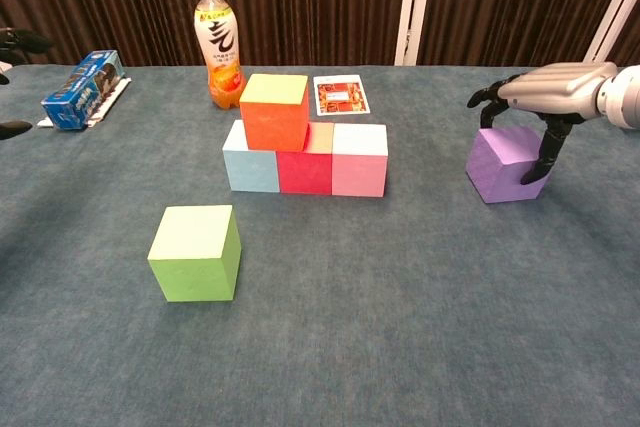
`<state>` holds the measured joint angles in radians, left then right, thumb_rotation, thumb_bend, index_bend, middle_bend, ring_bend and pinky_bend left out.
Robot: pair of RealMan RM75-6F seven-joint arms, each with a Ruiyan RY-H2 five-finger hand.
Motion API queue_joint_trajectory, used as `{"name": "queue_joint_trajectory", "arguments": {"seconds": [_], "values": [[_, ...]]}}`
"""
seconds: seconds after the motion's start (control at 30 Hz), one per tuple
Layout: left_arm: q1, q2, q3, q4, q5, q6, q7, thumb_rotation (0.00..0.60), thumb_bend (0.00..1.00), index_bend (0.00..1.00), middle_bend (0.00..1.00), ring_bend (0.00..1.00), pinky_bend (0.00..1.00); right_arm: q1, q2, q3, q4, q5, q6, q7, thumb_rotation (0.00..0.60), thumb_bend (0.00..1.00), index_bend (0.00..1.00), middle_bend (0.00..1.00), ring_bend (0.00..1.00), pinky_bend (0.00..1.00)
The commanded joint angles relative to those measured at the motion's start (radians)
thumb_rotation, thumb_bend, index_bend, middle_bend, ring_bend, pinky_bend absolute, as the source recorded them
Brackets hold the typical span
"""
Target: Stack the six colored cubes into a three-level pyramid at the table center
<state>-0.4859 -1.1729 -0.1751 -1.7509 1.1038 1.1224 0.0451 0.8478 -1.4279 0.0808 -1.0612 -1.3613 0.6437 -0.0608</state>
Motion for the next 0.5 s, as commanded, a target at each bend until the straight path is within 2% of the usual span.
{"name": "queue_joint_trajectory", "arguments": {"seconds": [0.03,0.17,0.27,0.5], "values": [[0.005,0.001,0.002,-0.002,0.006,0.008,0.007,0.600,0.35,0.01,0.00,0.00,0.13,-0.009,0.055,0.032,-0.092,0.055,0.019,-0.036,0.600,0.04,0.61,0.18,0.00,0.00],[0.011,0.001,0.005,-0.003,0.015,0.019,0.016,0.600,0.35,0.01,0.00,0.00,0.13,-0.013,0.151,0.078,-0.256,0.170,0.025,-0.102,0.600,0.04,0.63,0.18,0.00,0.00],[0.013,-0.001,0.012,0.003,0.028,0.027,0.039,0.600,0.35,0.01,0.00,0.00,0.13,0.004,0.219,0.106,-0.390,0.304,0.028,-0.191,0.600,0.05,0.63,0.18,0.00,0.00],[0.021,-0.038,0.046,0.044,0.105,0.086,0.144,0.600,0.34,0.04,0.00,0.00,0.13,0.098,0.260,0.099,-0.572,0.618,0.090,-0.414,0.600,0.06,0.62,0.19,0.00,0.00]]}}
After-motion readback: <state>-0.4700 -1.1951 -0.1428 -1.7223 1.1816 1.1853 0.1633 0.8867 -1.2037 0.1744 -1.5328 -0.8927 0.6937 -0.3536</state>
